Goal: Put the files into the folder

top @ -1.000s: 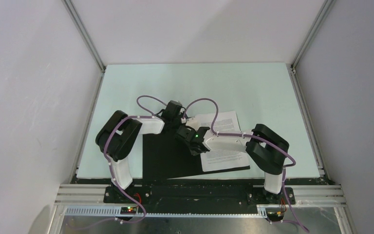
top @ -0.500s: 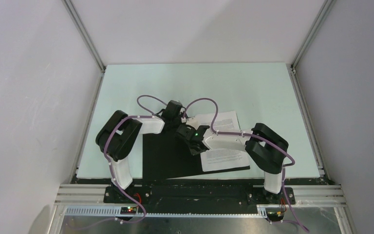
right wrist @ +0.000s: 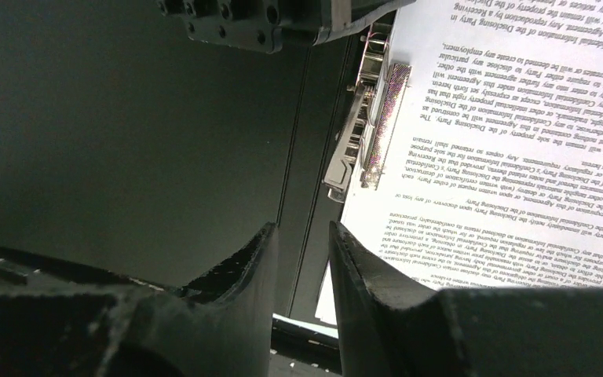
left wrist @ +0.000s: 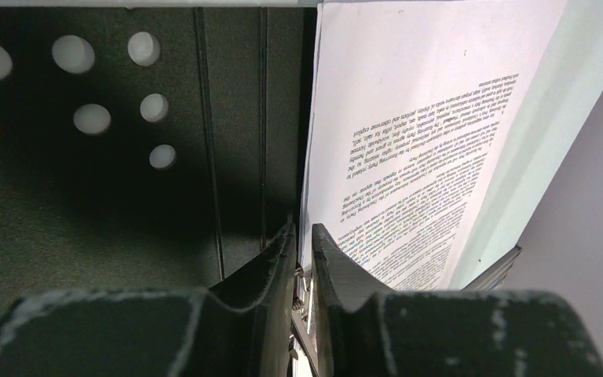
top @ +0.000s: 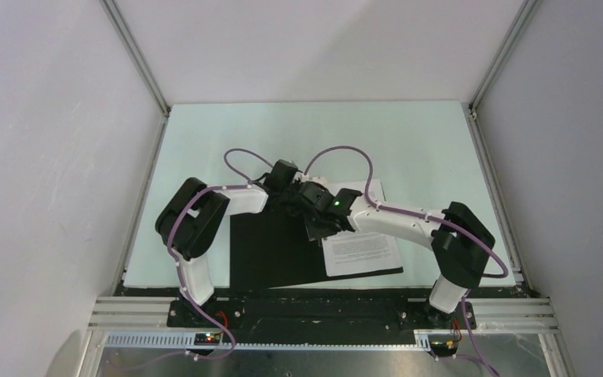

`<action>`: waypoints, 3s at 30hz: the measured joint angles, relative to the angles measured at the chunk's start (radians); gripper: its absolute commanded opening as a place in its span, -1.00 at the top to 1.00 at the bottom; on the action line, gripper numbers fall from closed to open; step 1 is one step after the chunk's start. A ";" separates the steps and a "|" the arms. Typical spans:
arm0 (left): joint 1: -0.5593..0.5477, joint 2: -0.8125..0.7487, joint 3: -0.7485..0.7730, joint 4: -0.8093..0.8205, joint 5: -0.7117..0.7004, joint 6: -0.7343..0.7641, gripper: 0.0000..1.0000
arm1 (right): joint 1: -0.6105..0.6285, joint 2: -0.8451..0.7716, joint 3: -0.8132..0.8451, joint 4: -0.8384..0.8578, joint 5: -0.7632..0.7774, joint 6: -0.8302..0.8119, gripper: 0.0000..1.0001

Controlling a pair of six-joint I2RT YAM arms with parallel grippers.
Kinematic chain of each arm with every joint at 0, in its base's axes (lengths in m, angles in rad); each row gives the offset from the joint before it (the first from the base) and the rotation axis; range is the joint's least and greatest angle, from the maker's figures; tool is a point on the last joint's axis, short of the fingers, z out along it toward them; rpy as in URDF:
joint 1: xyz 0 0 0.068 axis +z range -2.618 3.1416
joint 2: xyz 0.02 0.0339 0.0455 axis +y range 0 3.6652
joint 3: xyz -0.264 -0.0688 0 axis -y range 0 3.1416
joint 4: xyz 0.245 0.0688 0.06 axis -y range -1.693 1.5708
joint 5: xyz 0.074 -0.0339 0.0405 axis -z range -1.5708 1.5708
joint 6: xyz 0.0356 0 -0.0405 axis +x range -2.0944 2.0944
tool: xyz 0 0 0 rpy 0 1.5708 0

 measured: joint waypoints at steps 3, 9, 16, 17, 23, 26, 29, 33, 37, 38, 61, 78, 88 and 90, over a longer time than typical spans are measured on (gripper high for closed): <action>-0.003 0.000 0.008 -0.012 -0.005 0.010 0.59 | -0.016 -0.039 0.000 -0.006 -0.014 0.002 0.30; -0.006 -0.001 0.015 -0.029 -0.010 0.028 0.59 | -0.055 -0.082 0.000 -0.039 -0.018 0.017 0.31; -0.012 -0.017 0.018 -0.065 -0.022 0.057 0.58 | -0.098 -0.101 0.000 -0.046 -0.019 0.029 0.32; -0.012 -0.021 0.018 -0.074 -0.025 0.062 0.57 | -0.103 -0.101 0.000 -0.044 -0.021 0.031 0.33; -0.015 -0.050 0.017 -0.112 -0.034 0.093 0.45 | -0.108 -0.051 0.022 -0.042 -0.029 0.048 0.35; -0.015 -0.077 0.013 -0.121 -0.036 0.103 0.42 | -0.108 -0.011 0.033 -0.040 -0.032 0.054 0.36; -0.015 -0.097 0.012 -0.126 -0.036 0.105 0.42 | -0.105 0.010 0.050 -0.045 -0.041 0.062 0.35; -0.016 -0.102 0.003 -0.124 -0.035 0.105 0.43 | -0.105 0.019 0.063 -0.041 -0.038 0.073 0.36; -0.017 -0.102 -0.026 -0.118 -0.035 0.101 0.44 | -0.105 0.024 0.067 -0.042 -0.037 0.074 0.39; -0.017 -0.102 -0.036 -0.113 -0.035 0.098 0.43 | -0.105 0.026 0.067 -0.042 -0.037 0.074 0.41; -0.017 -0.102 -0.086 -0.035 -0.042 0.032 0.47 | -0.095 0.045 0.068 -0.048 -0.079 0.103 0.27; -0.014 -0.101 -0.086 -0.035 -0.043 0.032 0.48 | -0.114 0.018 0.068 -0.041 -0.030 0.132 0.44; -0.011 -0.101 -0.086 -0.035 -0.043 0.032 0.49 | -0.097 0.028 0.103 -0.054 0.000 0.127 0.59; -0.011 -0.101 -0.086 -0.035 -0.043 0.033 0.49 | -0.090 0.029 0.107 -0.061 0.009 0.125 0.59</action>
